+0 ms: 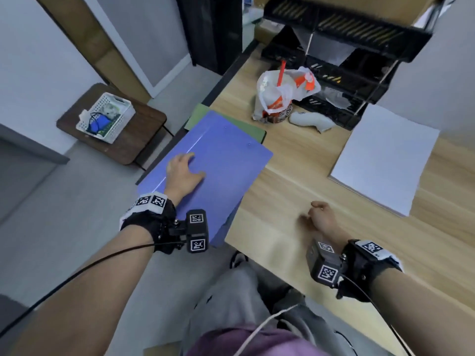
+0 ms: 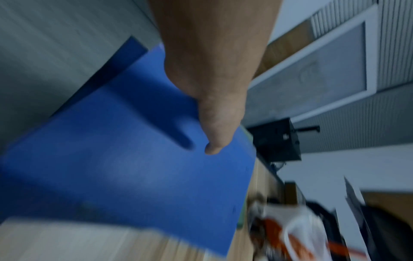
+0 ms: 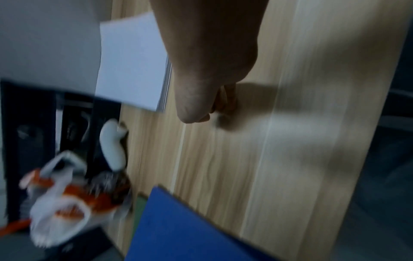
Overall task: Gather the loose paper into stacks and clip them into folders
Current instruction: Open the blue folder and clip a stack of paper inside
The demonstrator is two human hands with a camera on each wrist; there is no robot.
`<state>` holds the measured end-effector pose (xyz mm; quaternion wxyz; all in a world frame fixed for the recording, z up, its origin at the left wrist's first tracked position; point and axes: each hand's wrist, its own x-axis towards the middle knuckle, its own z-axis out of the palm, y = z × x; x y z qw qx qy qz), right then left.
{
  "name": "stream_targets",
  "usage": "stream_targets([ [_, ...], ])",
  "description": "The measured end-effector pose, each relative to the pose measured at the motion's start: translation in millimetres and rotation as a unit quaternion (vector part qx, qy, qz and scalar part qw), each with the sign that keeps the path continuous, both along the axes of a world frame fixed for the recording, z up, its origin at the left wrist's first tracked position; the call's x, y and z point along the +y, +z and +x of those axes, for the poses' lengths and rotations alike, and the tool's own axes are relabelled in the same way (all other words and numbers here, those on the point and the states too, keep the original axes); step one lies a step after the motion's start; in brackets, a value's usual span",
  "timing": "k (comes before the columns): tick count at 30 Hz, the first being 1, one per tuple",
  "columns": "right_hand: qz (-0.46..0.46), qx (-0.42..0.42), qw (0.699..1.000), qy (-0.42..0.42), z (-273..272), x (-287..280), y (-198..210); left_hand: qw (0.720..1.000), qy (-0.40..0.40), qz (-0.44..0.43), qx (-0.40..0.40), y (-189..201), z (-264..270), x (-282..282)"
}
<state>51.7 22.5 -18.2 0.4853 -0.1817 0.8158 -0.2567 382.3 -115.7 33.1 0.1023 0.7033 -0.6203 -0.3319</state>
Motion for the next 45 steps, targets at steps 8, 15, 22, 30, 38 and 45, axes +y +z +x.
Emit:
stream_targets([
  [8,0.007,-0.264,0.964,0.019,108.6,-63.1,21.2,0.99,0.103,0.077,0.06,-3.4,65.8,-20.0],
  [15,-0.013,-0.261,0.965,-0.038,108.3,-62.8,27.8,0.997,0.045,0.06,0.026,4.2,47.0,-9.6],
  [22,-0.016,-0.239,0.969,-0.066,60.3,-19.2,23.0,0.969,0.011,0.121,0.213,7.0,-2.5,22.0],
  [30,-0.044,-0.229,0.956,-0.175,-6.0,65.3,31.1,0.929,-0.086,0.251,0.259,10.9,-86.0,79.6],
  [38,-0.067,-0.163,0.951,-0.254,-91.0,175.6,25.8,0.908,-0.159,0.299,0.248,1.9,-200.4,156.2],
  [45,-0.099,-0.133,0.932,-0.321,-147.6,247.4,44.7,0.91,-0.199,0.323,0.169,-24.3,-277.1,209.1],
])
